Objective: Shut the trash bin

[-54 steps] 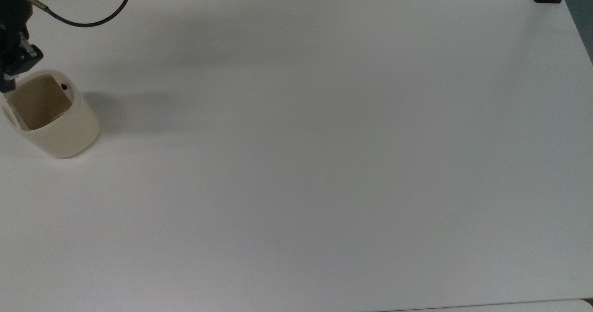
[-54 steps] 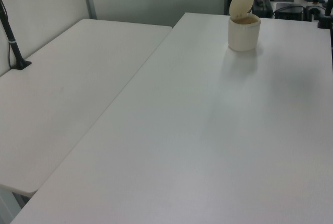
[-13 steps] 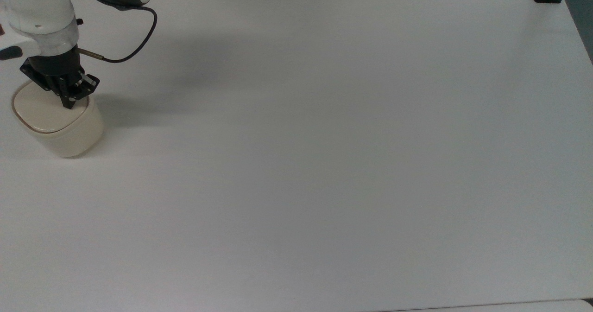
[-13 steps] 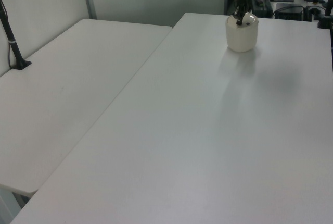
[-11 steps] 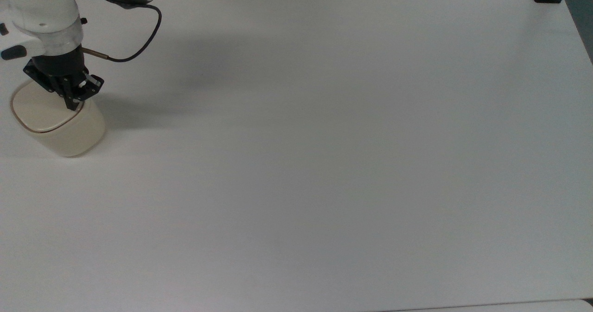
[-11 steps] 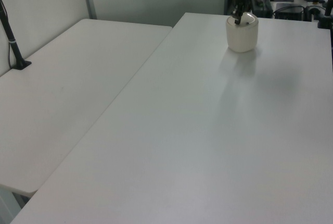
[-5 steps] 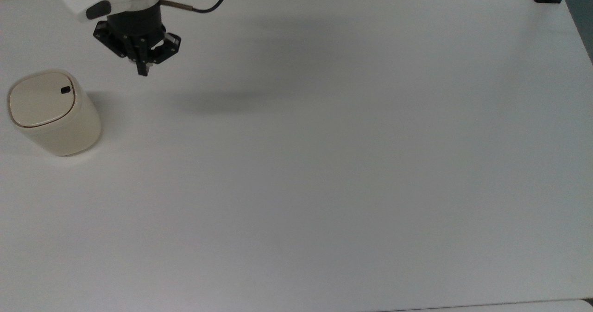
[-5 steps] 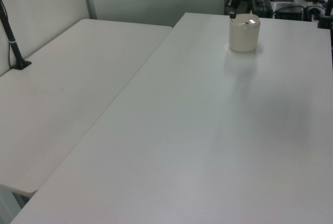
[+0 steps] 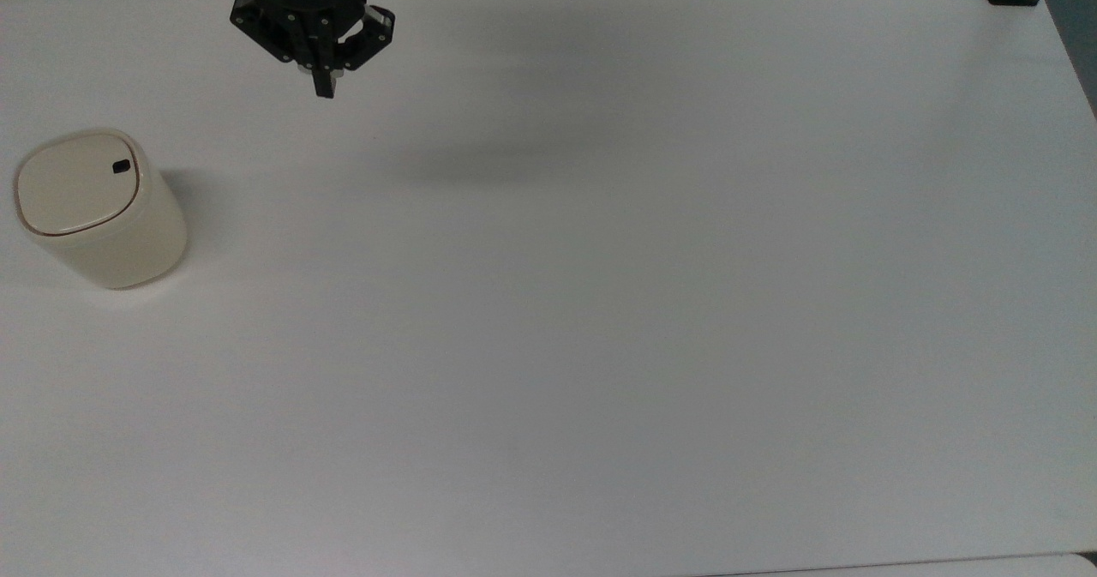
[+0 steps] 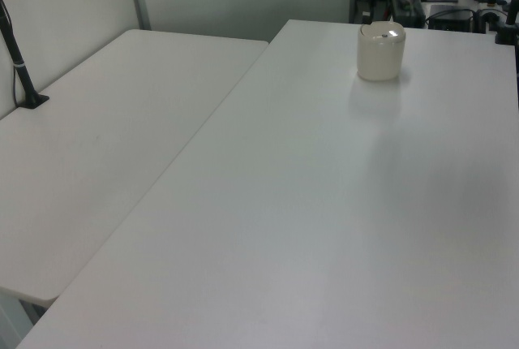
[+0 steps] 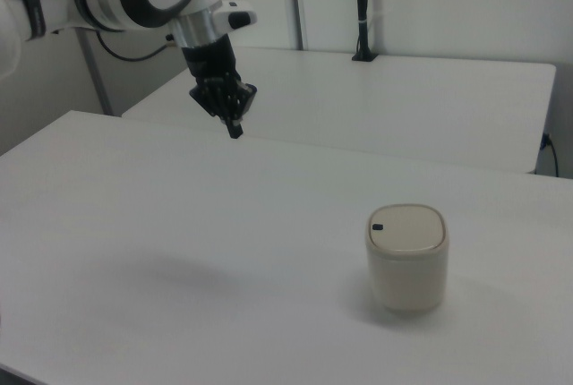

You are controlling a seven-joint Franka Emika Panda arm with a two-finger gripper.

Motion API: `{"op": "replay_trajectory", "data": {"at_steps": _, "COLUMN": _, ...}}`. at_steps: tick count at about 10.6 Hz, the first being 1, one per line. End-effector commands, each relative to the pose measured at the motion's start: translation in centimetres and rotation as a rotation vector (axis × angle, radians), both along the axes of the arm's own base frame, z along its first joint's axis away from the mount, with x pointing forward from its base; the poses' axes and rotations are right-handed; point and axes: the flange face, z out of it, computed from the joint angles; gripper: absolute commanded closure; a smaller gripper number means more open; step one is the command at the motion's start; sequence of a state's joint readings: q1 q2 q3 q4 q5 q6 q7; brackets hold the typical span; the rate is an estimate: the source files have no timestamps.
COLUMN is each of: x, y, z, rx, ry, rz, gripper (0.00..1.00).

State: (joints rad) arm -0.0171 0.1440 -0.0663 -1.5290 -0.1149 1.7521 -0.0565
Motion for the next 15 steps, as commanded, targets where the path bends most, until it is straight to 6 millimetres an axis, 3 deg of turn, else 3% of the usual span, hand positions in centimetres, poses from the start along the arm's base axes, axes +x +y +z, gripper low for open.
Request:
{"op": "replay_trajectory", "data": {"at_steps": 1, "x": -3.3, "y": 1.9, "z": 3.2, "rx": 0.099, "ry": -0.001, "rz": -0.003, "gripper": 1.0}}
{"op": "replay_trajectory", "data": {"at_steps": 4, "x": -4.8, "y": 3.6, "z": 3.6, "rx": 0.124, "ry": 0.005, "rz": -0.047, "gripper": 1.0}}
{"op": "replay_trajectory", "data": {"at_steps": 6, "x": -4.9, "y": 3.7, "z": 3.7, "rx": 0.124, "ry": 0.012, "rz": -0.042, "gripper": 0.74}}
{"op": "replay_trajectory", "data": {"at_steps": 7, "x": -5.3, "y": 3.9, "z": 3.4, "rx": 0.12, "ry": 0.048, "rz": -0.026, "gripper": 0.66}}
{"op": "replay_trajectory", "data": {"at_steps": 8, "x": -5.3, "y": 4.0, "z": 3.3, "rx": 0.12, "ry": 0.06, "rz": -0.019, "gripper": 0.29}}
{"op": "replay_trajectory", "data": {"at_steps": 9, "x": -5.3, "y": 4.4, "z": 3.3, "rx": 0.114, "ry": 0.059, "rz": -0.011, "gripper": 0.0}}
{"op": "replay_trajectory", "data": {"at_steps": 11, "x": -5.3, "y": 5.8, "z": 3.1, "rx": 0.107, "ry": 0.066, "rz": 0.005, "gripper": 0.0}}
{"op": "replay_trajectory", "data": {"at_steps": 15, "x": -5.4, "y": 5.3, "z": 3.3, "rx": 0.105, "ry": 0.062, "rz": -0.004, "gripper": 0.0}}
